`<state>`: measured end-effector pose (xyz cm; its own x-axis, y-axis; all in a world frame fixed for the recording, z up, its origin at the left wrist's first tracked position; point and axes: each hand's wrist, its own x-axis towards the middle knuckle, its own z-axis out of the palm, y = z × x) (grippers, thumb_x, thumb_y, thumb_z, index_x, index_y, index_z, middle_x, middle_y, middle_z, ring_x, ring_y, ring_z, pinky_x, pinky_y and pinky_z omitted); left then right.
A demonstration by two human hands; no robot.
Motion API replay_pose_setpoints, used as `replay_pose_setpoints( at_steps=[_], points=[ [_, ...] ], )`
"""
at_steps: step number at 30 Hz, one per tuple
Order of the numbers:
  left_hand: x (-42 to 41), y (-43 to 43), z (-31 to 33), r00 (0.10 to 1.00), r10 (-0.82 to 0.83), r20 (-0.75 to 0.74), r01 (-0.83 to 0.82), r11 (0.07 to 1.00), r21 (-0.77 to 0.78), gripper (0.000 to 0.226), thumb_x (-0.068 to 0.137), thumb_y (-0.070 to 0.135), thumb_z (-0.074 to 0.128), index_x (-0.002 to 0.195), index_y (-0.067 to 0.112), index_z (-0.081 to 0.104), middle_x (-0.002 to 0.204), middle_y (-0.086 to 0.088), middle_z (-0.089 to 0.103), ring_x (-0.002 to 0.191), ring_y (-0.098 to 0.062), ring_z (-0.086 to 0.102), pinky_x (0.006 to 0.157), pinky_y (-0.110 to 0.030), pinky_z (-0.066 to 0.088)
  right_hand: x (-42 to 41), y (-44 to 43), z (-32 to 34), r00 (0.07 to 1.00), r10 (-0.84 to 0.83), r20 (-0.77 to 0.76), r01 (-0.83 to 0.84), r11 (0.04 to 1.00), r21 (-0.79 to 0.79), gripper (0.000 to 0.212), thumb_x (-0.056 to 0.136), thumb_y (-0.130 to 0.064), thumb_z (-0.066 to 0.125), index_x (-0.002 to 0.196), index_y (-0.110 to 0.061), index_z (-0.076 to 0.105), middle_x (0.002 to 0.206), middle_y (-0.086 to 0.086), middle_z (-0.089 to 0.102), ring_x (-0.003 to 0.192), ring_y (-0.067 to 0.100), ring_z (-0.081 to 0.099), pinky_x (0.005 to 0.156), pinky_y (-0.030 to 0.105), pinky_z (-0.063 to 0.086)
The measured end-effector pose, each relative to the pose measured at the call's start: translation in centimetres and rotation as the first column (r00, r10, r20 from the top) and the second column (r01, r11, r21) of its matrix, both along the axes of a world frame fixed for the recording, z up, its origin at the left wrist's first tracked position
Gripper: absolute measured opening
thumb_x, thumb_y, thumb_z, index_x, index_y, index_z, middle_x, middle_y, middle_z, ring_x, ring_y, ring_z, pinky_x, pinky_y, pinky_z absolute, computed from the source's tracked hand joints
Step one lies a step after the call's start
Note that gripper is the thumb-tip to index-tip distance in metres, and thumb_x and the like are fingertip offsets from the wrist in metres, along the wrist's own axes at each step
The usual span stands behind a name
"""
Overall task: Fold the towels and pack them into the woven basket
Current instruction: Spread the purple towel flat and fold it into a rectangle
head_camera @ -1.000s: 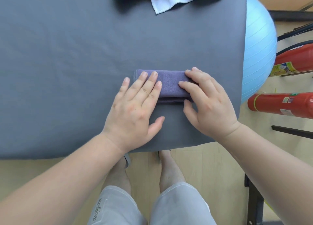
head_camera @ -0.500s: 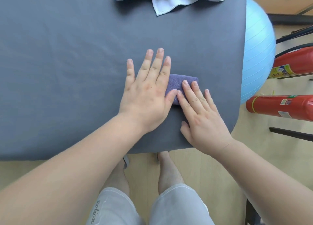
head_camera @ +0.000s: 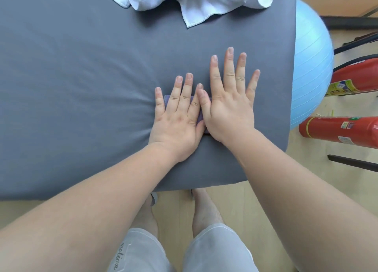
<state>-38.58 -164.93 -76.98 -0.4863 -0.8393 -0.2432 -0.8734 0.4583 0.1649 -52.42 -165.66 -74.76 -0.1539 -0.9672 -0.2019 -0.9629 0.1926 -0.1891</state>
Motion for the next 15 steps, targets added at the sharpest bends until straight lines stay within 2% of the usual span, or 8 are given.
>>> replay_pose_setpoints(
  at_steps=[2, 5, 9, 15],
  points=[
    [0.1, -0.1, -0.4, 1.0, -0.005, -0.011, 0.005, 1.0, -0.01, 0.073, 0.099, 0.054, 0.012, 0.158, 0.014, -0.004, 0.167, -0.011, -0.007, 0.154, -0.027, -0.008, 0.12, -0.061, -0.005, -0.4, -0.1, -1.4, 1.0, -0.016, 0.005, 0.015, 1.0, 0.026, 0.066, 0.104, -0.054, 0.021, 0.161, -0.027, 0.002, 0.169, 0.008, -0.006, 0.155, 0.032, -0.012, 0.121, 0.061, -0.007],
    [0.1, -0.2, -0.8, 1.0, -0.01, -0.008, 0.01, 1.0, -0.009, 0.075, 0.099, 0.054, 0.017, 0.158, 0.013, -0.003, 0.167, -0.011, -0.008, 0.154, -0.029, -0.007, 0.119, -0.064, -0.003, -0.9, 0.3, -2.2, 1.0, 0.022, 0.011, -0.022, 1.0, -0.021, 0.065, 0.103, -0.052, 0.023, 0.161, -0.029, 0.005, 0.169, 0.009, -0.003, 0.154, 0.037, -0.009, 0.12, 0.064, -0.005],
    [-0.3, -0.3, -1.6, 0.999, -0.01, 0.053, 0.01, 1.0, 0.001, 0.074, 0.099, 0.053, 0.014, 0.155, 0.013, -0.014, 0.166, -0.011, -0.015, 0.153, -0.03, -0.013, 0.118, -0.065, -0.005, -0.9, 0.1, -3.3, 1.0, 0.015, 0.009, -0.015, 1.0, -0.014, 0.063, 0.103, -0.051, 0.024, 0.161, -0.032, 0.007, 0.169, 0.009, -0.002, 0.154, 0.038, -0.009, 0.12, 0.065, -0.005],
    [-0.6, -0.5, -1.6, 0.992, -0.027, 0.124, 0.022, 0.999, 0.038, 0.073, 0.098, 0.052, 0.012, 0.154, 0.013, -0.014, 0.165, -0.011, -0.016, 0.153, -0.03, -0.013, 0.118, -0.065, -0.006, -1.0, 0.1, -3.7, 1.0, 0.02, -0.006, -0.02, 1.0, -0.002, 0.062, 0.103, -0.051, 0.024, 0.16, -0.034, 0.009, 0.169, 0.008, -0.001, 0.154, 0.037, -0.007, 0.12, 0.064, -0.003]
  ],
)
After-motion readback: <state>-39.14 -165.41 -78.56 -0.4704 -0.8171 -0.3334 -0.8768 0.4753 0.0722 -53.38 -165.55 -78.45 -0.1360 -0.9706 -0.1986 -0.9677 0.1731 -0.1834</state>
